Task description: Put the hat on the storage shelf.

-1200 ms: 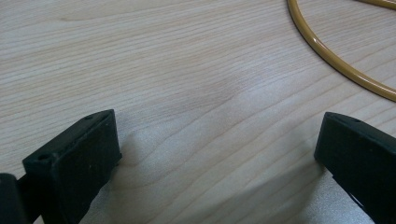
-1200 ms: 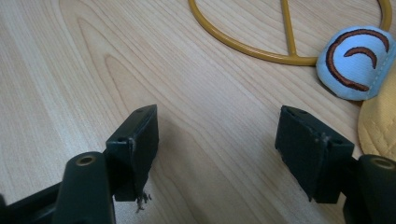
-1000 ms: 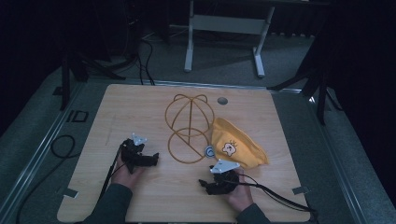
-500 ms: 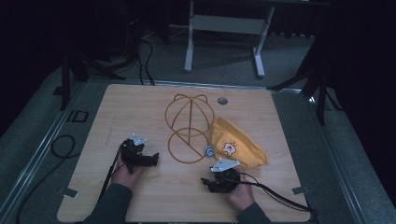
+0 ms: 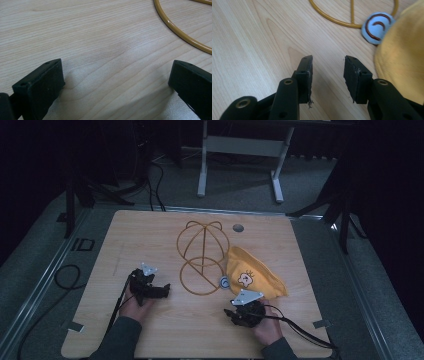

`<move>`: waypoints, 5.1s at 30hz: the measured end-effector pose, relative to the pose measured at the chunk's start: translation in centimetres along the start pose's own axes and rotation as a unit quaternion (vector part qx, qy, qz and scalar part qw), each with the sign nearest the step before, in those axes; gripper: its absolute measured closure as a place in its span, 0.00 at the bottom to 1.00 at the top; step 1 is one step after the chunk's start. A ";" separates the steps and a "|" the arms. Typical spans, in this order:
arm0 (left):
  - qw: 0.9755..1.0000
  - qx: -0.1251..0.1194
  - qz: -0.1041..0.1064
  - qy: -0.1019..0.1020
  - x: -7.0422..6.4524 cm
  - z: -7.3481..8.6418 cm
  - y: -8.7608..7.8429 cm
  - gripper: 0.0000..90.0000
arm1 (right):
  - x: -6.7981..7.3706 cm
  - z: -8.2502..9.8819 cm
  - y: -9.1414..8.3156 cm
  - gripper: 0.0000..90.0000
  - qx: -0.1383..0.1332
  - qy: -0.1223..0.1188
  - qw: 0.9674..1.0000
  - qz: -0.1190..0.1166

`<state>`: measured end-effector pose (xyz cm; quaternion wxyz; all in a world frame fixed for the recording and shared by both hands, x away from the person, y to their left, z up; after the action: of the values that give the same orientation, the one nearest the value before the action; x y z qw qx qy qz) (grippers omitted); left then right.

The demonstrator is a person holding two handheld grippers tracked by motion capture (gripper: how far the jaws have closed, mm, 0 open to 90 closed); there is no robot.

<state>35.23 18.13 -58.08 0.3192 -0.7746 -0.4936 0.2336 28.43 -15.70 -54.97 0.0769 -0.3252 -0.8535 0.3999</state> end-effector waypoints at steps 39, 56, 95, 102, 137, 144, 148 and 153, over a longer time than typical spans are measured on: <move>1.000 -0.001 0.000 -0.001 0.0 0.0 0.0 0.00 | -4.0 1.5 -1.5 0.62 0.165 -0.086 0.980 0.070; 1.000 0.000 0.001 -0.002 0.0 0.0 0.0 0.00 | -5.5 1.3 -0.9 0.73 0.190 -0.031 0.980 0.043; 1.000 0.000 0.001 -0.001 0.0 0.0 0.0 0.00 | -6.0 -1.8 -3.4 0.91 0.165 -0.057 0.983 0.056; 1.000 0.000 0.001 -0.001 0.0 0.0 0.0 0.00 | -6.4 -2.5 -4.0 0.91 0.153 -0.056 0.985 0.060; 1.000 0.001 0.001 -0.001 0.0 0.0 0.0 0.00 | -7.9 -6.8 -9.1 0.92 0.057 -0.030 0.997 0.041; 1.000 0.001 0.001 -0.001 0.0 0.0 0.0 0.00 | -8.4 -7.2 -10.5 0.92 0.028 -0.011 0.999 0.024; 1.000 0.001 0.001 -0.001 0.0 0.0 0.0 0.00 | -8.6 -7.1 -10.9 0.92 0.017 -0.006 1.000 0.016; 1.000 0.000 0.001 -0.001 0.0 0.0 0.0 0.00 | -8.9 -7.1 -11.2 0.91 0.013 0.001 1.000 0.014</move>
<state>35.24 18.12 -58.07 0.3186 -0.7745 -0.4935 0.2347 32.58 -22.00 -40.88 0.0760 -0.3367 -0.8436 0.4113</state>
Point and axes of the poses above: each handheld gripper's, and its own axes: y roughly forward along the jaws, z roughly out of its underside, x roughly to its left, the point moved 2 cm from there along y, roughly forward along the jaws, and after that the axes turned 4 degrees about z, right-handed, at the moved point
